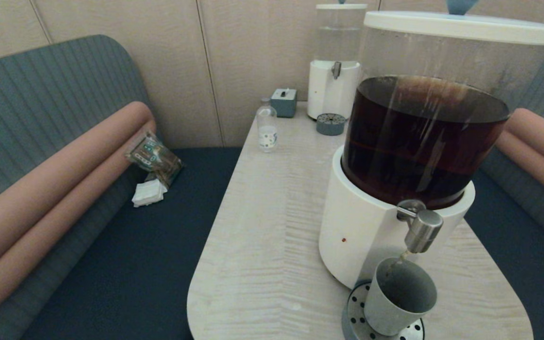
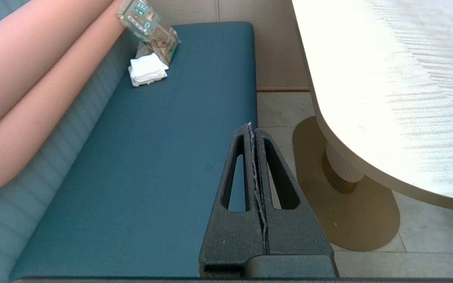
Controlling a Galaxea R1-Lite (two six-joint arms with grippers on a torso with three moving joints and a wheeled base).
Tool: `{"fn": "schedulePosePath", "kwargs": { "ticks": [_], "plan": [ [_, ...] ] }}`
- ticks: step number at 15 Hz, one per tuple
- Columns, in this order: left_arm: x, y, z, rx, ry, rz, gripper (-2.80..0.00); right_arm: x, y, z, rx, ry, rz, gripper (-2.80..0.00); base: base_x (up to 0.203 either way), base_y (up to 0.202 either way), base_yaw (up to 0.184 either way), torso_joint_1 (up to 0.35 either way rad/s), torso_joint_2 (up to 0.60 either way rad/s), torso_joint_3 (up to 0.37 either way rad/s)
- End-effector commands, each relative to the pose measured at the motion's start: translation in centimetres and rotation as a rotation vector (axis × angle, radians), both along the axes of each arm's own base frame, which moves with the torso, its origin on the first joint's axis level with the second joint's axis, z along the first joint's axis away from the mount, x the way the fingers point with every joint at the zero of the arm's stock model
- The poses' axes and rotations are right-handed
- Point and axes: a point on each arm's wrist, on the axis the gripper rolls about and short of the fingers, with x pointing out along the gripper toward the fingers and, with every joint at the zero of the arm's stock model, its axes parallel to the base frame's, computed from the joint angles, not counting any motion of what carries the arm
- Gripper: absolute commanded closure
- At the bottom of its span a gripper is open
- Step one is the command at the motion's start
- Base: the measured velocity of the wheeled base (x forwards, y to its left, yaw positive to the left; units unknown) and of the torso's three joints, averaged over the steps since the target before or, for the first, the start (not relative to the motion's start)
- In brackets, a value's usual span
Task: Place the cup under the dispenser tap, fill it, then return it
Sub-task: Turn off the faucet
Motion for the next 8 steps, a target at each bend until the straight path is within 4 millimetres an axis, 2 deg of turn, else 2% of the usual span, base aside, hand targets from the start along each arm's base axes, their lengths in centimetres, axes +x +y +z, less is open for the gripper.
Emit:
{"fn": "schedulePosePath", "kwargs": {
  "ticks": [1, 8],
  "plan": [
    [0.00, 0.00, 0.01, 0.000, 0.000, 0.000, 0.00, 0.04, 0.00, -0.25, 0.010, 0.004, -0.003, 0.00, 0.000, 0.000, 0.000, 0.000, 0.00, 0.000],
    [0.00, 0.00, 0.01, 0.000, 0.000, 0.000, 0.00, 0.04, 0.00, -0.25, 0.016, 0.005, -0.001, 0.00, 0.000, 0.000, 0.000, 0.000, 0.00, 0.000]
  ]
}}
